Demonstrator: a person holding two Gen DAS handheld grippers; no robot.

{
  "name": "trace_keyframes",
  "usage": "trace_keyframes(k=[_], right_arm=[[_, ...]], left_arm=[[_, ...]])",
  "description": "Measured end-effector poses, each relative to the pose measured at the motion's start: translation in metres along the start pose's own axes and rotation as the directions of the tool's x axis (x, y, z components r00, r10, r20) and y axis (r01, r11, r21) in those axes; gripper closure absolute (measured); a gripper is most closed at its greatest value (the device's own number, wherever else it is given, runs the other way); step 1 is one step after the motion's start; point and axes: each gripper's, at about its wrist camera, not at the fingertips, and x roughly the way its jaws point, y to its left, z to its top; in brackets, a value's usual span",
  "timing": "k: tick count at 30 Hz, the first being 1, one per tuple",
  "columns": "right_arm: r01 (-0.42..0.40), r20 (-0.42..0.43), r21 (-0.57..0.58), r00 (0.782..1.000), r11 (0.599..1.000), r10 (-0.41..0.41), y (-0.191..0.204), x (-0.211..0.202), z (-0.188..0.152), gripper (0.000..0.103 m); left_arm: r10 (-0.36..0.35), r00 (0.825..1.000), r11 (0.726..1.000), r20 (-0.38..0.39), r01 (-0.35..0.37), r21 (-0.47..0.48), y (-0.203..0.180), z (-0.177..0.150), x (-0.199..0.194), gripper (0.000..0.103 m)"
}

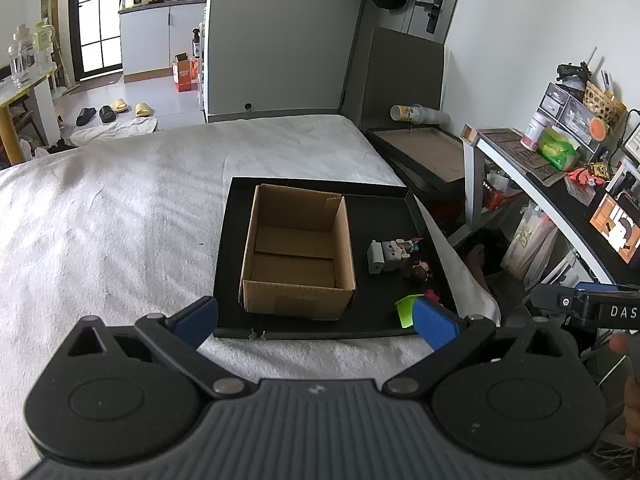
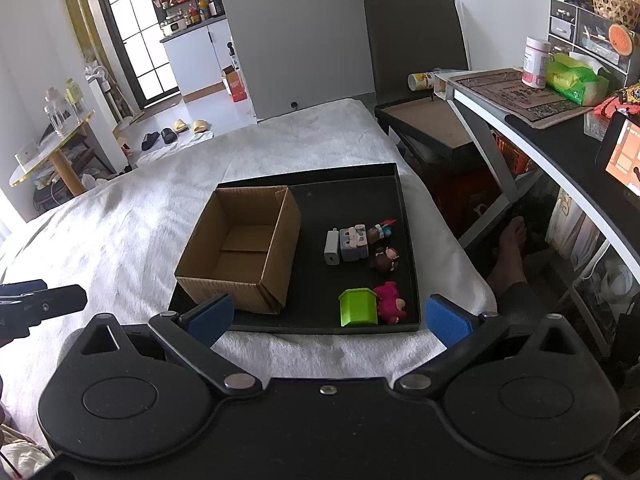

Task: Organize rigid objects
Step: 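Move both grippers toward the tray, left gripper toward the cardboard box wall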

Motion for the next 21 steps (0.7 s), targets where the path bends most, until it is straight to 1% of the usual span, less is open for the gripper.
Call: trace_keyframes(k=[14, 15, 21], right_arm=[[0.000, 0.003, -0.004, 1.000, 1.000, 0.000, -0.0009, -0.0005, 0.0004, 0.000], [-0.030, -0.005, -0.036, 1.000, 0.999, 0.030, -0.0008, -0.0005, 0.0004, 0.000], [-0.028, -0.004, -0.040, 1.000, 0.999, 0.028, 0.0003, -0.0001, 0.0003, 0.000]], left_arm=[[0.006, 1.000, 1.000, 0.000, -0.006, -0.009, 0.0029, 0.0003, 0.0018, 0.000], [0.006, 1.000, 1.000, -0.001, -0.006, -0.010, 0.0033, 0.0002, 0.0020, 0.000], [0.009, 1.000, 1.000, -0.001, -0.009, -0.016, 0.0053, -0.0006, 0.0023, 0.000]])
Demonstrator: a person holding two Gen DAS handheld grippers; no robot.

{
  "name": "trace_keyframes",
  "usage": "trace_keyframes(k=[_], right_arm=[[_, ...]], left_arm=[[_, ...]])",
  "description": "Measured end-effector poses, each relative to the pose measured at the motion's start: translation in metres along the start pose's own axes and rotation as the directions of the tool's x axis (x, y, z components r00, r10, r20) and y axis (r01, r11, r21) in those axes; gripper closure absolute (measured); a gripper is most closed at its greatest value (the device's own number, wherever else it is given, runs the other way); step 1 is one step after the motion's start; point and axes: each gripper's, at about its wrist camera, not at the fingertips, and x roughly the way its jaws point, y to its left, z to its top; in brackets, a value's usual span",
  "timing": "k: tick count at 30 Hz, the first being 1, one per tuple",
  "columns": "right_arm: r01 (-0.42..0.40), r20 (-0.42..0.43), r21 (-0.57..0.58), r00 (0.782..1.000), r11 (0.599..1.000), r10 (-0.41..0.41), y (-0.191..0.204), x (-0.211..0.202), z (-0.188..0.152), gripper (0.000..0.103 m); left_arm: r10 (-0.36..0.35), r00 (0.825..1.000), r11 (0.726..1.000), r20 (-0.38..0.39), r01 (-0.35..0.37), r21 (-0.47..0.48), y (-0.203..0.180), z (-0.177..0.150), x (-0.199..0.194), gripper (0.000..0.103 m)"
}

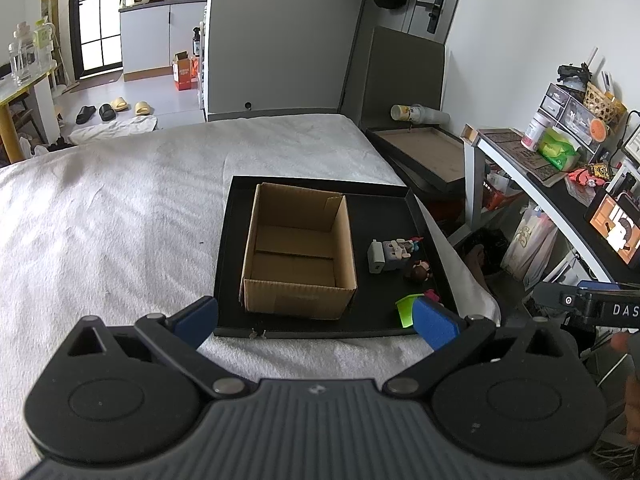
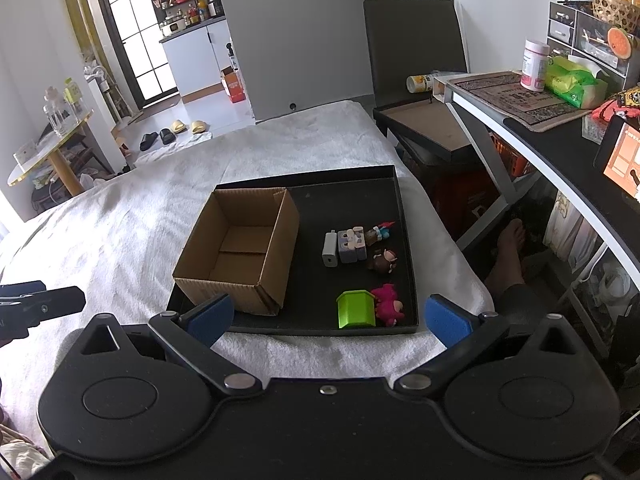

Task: Organize rigid objects
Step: 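Move both grippers toward the tray, left gripper toward the cardboard box wall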

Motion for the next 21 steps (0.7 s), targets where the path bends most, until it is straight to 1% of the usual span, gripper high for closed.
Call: trace_keyframes(k=[7, 13, 21], right_arm=[[-0.001, 0.009, 0.007, 1.000, 1.000, 0.001, -0.001, 0.001, -0.001, 0.000], [-0.006, -0.006, 0.012, 1.000, 1.000, 0.006, -0.003, 0.010, -0.001, 0.000], [-0.020, 0.002, 0.032, 1.000, 0.999, 0.020, -0.009, 0.018, 0.003, 0.000]], left_arm=[[-0.005, 1.000, 1.000, 0.005, 0.005, 0.009, 0.002, -0.001, 0.003, 0.000], [-0.008, 1.000, 1.000, 0.006, 0.008, 0.015, 0.003, 0.000, 0.012, 0.000], [-0.003, 1.000, 1.000, 0.002, 0.003, -0.004, 0.008, 0.004, 0.026, 0.000]])
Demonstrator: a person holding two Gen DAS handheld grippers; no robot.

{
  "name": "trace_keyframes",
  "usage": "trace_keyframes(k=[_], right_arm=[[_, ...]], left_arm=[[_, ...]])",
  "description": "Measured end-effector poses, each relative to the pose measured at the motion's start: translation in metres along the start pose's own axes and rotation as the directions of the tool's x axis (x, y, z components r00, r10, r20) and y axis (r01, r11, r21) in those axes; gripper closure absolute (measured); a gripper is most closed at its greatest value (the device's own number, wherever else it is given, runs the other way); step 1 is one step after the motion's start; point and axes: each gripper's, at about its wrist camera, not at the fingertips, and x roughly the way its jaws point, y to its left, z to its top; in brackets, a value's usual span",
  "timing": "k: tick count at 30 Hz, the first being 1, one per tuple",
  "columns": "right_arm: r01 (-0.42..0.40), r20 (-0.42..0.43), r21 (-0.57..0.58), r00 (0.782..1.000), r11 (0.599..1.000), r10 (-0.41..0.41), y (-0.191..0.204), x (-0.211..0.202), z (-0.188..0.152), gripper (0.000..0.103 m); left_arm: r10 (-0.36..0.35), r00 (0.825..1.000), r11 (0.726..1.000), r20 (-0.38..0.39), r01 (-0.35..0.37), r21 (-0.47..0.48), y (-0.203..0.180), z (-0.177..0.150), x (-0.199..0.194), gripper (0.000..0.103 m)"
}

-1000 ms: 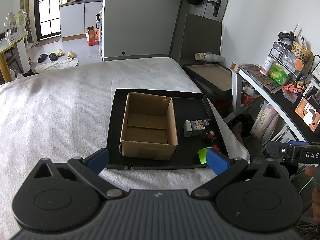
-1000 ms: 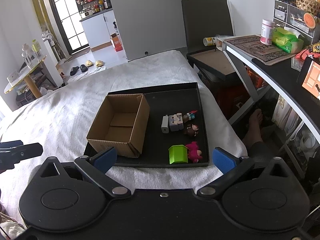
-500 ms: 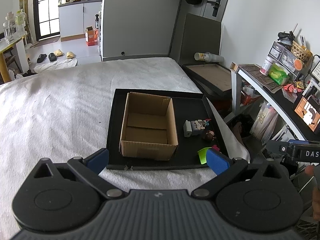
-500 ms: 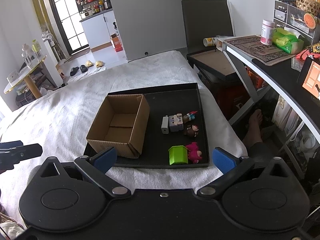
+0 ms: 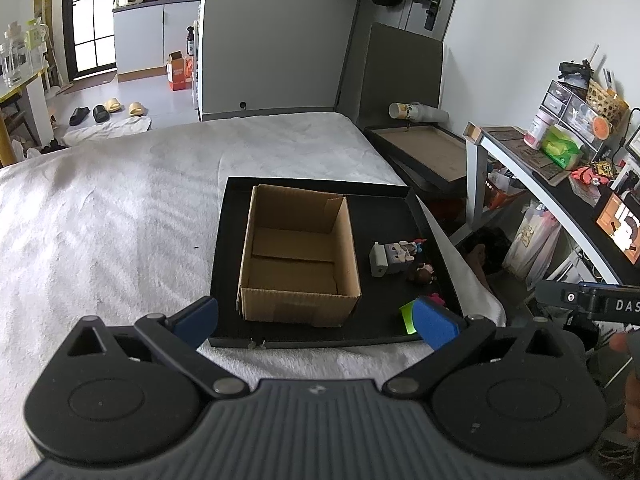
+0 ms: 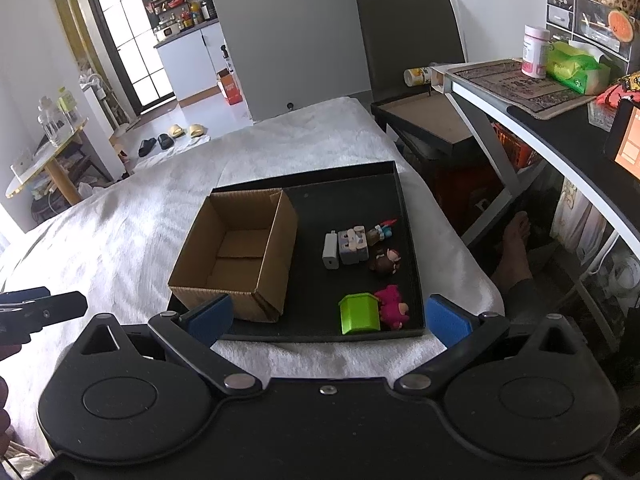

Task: Organize rigid objects
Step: 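Move both grippers toward the tray, left gripper toward the cardboard box wall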

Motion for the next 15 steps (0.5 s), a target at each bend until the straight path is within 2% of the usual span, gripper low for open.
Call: trace_keyframes(k=[6, 7, 15], right_arm=[[0.004, 0.003, -0.007, 1.000, 1.000, -0.004, -0.001, 0.008, 0.004, 0.000], [0.008, 0.004, -0.007, 1.000, 1.000, -0.008, -0.002, 0.010, 0.004, 0.000], [-0.002, -0.014, 0.009, 1.000, 1.000, 0.002, -0.010, 0.025, 0.008, 0.000]], left_arm=[[0.005, 1.000, 0.999, -0.016, -0.005, -0.031, 0.005, 0.006, 0.016, 0.000], [0.062, 0.998, 0.994, -0.011, -0.063, -0.094, 0.007, 0.006, 0.018, 0.000], [0.067, 0.997, 0.988, -0.035, -0.071, -0.135, 0.018, 0.011, 0.039, 0.001]])
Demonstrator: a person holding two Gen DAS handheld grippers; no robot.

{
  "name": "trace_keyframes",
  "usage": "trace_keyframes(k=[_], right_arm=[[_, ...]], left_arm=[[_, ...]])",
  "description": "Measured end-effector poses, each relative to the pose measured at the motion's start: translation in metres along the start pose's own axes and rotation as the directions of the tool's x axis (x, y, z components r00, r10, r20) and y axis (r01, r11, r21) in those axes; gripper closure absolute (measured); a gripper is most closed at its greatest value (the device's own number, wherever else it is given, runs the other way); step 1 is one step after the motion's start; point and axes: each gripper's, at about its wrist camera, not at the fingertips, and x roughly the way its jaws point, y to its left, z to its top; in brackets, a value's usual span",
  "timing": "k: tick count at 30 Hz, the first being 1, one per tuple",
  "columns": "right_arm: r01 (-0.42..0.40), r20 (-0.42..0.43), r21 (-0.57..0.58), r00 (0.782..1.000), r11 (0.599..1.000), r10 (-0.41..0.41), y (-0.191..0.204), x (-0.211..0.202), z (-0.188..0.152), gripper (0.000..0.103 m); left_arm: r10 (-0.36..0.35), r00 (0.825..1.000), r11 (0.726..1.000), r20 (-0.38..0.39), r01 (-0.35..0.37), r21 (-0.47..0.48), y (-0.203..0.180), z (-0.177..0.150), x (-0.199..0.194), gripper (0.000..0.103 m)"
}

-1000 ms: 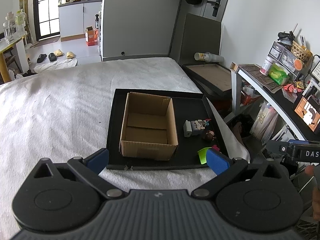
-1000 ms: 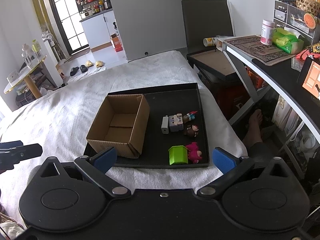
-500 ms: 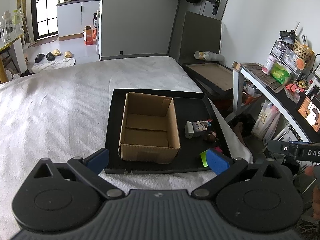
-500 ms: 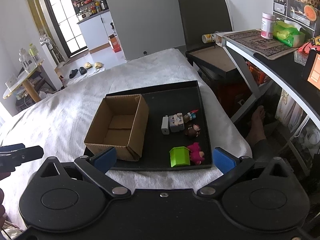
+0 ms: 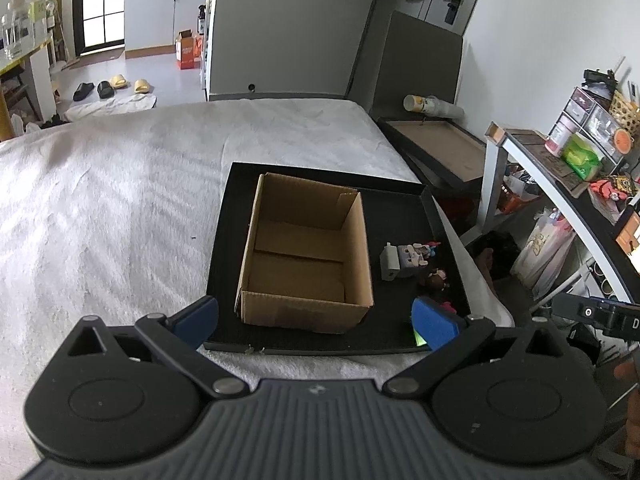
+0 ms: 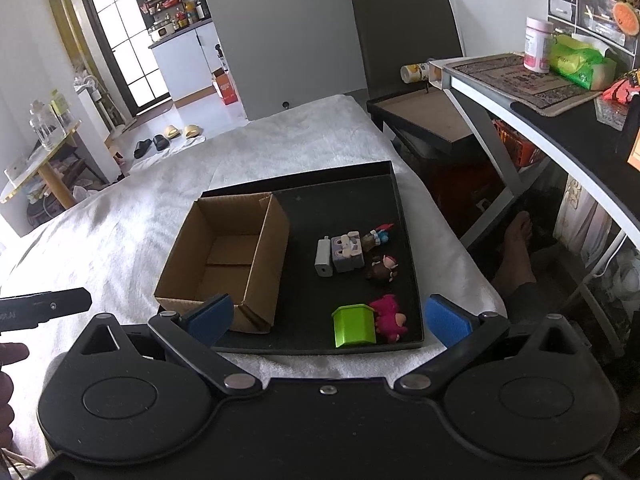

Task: Organize rigid objects
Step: 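Move both grippers toward the tray, left gripper toward the cardboard box wall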

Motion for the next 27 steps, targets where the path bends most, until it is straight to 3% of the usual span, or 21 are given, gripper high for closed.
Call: trace_keyframes(k=[19, 27], right_arm=[[0.009, -0.102, 0.078, 0.995, 0.997, -0.001, -0.017, 0.051, 0.004, 0.000], [0.041, -0.142, 0.084, 0.989, 0.996, -0.029, -0.021, 0.074, 0.002, 0.000]], left_arm=[[0.058, 0.997, 0.995, -0.059, -0.062, -0.074, 0.025, 0.009, 0.061, 0.003], [0.064, 0.994, 0.992, -0.093, -0.074, -0.101, 0.037, 0.009, 0.092, 0.020]])
